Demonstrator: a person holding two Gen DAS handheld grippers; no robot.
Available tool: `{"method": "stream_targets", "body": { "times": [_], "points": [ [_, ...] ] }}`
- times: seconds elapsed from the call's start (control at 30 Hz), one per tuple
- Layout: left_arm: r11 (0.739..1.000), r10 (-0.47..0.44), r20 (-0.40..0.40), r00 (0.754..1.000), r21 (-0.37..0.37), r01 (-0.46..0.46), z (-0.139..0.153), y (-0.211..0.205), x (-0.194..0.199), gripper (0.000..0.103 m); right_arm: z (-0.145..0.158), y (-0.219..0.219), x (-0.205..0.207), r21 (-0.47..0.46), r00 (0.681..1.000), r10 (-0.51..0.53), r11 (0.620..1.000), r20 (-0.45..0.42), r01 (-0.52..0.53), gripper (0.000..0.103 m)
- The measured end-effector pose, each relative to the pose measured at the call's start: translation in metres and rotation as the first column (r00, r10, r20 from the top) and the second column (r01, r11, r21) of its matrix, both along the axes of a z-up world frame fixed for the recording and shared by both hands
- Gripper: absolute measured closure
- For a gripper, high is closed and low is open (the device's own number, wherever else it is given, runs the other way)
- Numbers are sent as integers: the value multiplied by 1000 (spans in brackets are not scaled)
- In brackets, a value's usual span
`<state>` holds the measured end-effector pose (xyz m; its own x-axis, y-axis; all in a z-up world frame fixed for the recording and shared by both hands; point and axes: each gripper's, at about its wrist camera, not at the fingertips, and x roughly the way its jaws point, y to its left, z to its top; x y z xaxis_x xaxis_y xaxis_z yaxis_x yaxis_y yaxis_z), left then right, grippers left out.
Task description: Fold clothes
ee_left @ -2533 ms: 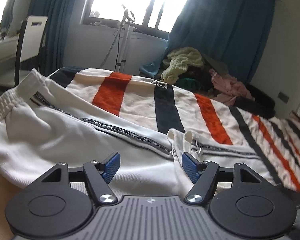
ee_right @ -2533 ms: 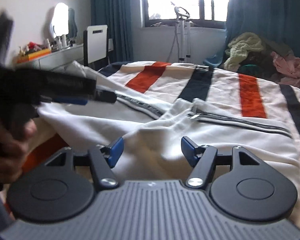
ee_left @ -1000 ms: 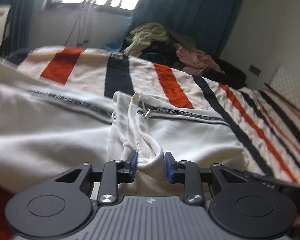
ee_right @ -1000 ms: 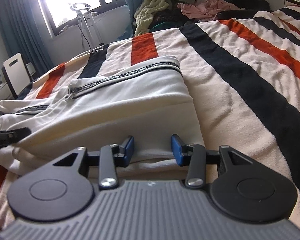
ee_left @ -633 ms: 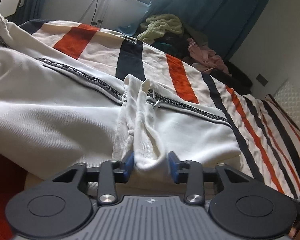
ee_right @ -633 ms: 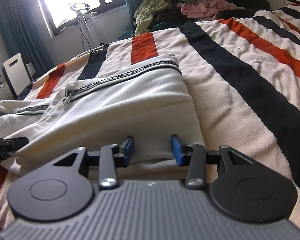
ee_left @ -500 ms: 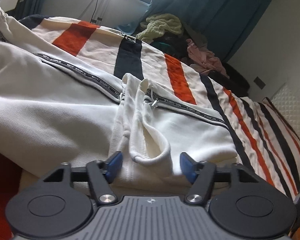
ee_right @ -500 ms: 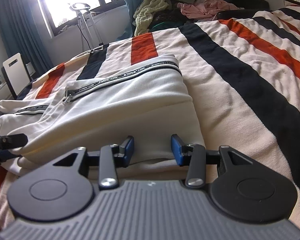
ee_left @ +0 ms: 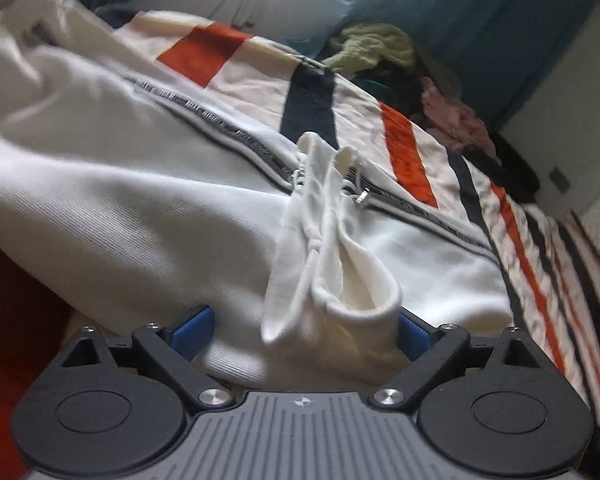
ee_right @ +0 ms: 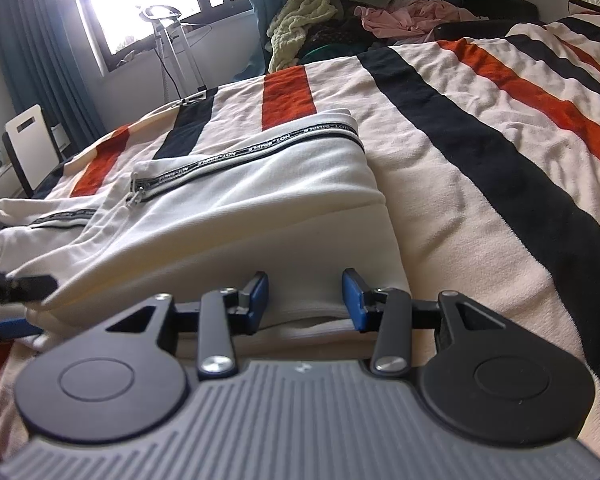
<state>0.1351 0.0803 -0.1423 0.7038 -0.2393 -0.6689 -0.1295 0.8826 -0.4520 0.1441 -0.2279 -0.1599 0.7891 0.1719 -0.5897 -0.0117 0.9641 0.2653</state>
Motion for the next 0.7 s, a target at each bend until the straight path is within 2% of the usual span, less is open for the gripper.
{"method": "stream_targets", "body": {
  "times": [0.07,0.13,0.17,0.2,0.23,0.3,0.33,0.43,0.57,0.7],
  "points": [
    [1000,15,9,1000,-23,-15,-3,3,2,14,0,0,0,0,1000,0,1000,1,0,60],
    [1000,-8,27,1000,-26,9,-1,2,0,38,0,0,0,1,1000,1,1000,1,-1,60],
    [999,-21,36,999,-27,22,0,2,-1,45,0,0,0,1,1000,1,1000,1,-1,60],
    [999,-34,44,998,-17,34,2,-1,-2,54,0,0,0,0,1000,1,1000,2,-1,60],
    [998,-58,61,996,12,58,5,-5,-3,68,0,1,-1,-1,1000,1,1000,2,-1,60],
    [996,-85,79,993,44,82,11,-10,-8,72,0,1,-1,1,1000,2,1000,2,-2,60],
    [996,-81,81,993,30,79,13,-9,-11,75,0,0,-1,1,1000,3,1000,2,-3,60],
    [997,-67,77,995,-35,69,17,-2,-17,76,0,0,-2,5,1000,6,1000,1,-6,60],
    [998,-48,40,998,-32,49,9,-3,-13,74,-1,1,-1,-1,1000,11,1000,-3,-11,60],
    [998,-35,25,999,-52,37,9,-1,-12,58,-1,1,0,2,1000,10,1000,-5,-10,60]
  ]
}}
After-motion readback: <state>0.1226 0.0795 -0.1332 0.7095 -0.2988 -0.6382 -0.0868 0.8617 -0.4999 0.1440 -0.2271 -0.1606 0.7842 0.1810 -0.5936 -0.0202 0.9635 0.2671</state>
